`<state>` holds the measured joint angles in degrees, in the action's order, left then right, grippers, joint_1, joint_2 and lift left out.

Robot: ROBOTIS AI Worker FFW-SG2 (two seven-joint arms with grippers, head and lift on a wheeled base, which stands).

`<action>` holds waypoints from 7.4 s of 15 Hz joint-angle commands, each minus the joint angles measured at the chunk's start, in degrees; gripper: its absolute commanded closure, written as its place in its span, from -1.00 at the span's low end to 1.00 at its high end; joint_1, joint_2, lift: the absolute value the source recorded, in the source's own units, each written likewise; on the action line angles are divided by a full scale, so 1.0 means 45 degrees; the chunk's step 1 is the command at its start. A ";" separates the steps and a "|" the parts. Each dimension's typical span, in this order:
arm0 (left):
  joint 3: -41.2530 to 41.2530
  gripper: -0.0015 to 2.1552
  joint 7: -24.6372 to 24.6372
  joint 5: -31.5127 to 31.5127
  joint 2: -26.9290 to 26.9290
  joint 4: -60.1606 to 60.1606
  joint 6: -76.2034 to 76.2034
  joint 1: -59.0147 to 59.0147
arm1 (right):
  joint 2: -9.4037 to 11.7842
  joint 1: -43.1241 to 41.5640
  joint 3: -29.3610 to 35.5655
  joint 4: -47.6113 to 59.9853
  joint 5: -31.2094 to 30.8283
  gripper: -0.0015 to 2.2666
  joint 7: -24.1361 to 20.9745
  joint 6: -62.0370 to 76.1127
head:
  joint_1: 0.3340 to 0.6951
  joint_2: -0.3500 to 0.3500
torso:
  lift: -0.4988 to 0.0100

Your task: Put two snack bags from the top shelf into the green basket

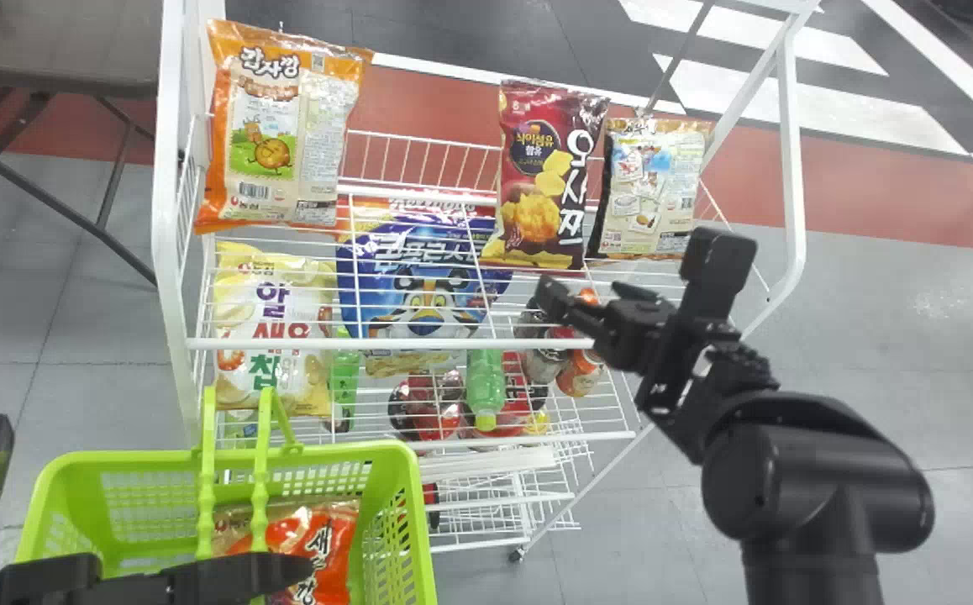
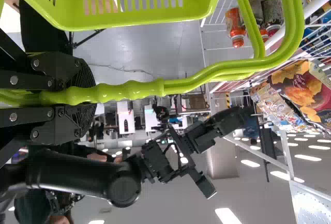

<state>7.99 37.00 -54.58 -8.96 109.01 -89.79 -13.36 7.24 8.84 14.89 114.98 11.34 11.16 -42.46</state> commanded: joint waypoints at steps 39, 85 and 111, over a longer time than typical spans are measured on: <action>0.0177 0.99 0.0099 0.0000 -0.0099 -0.0221 -0.0054 -0.0020 | 0.2336 -0.5363 -0.0380 -0.6937 -0.2267 0.98 -0.1270 0.1514 | 1.00 -1.00 | 0.96; 0.0333 0.99 0.0392 -0.0332 -0.0001 -0.0436 -0.0054 -0.0039 | 0.0910 0.3836 -0.4618 0.2262 -0.0177 -0.93 0.1679 0.1436 | 1.00 -0.09 | 0.96; 0.0412 0.99 0.0196 -0.0567 -0.0060 -0.0436 -0.0054 -0.0020 | -0.0457 0.6180 -0.2157 -0.0511 -0.0177 -0.92 0.1523 0.9952 | 1.00 -0.90 | 0.96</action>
<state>9.75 37.87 -56.96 -9.23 106.92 -89.79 -13.44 5.25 36.65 5.14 112.66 10.55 18.10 2.32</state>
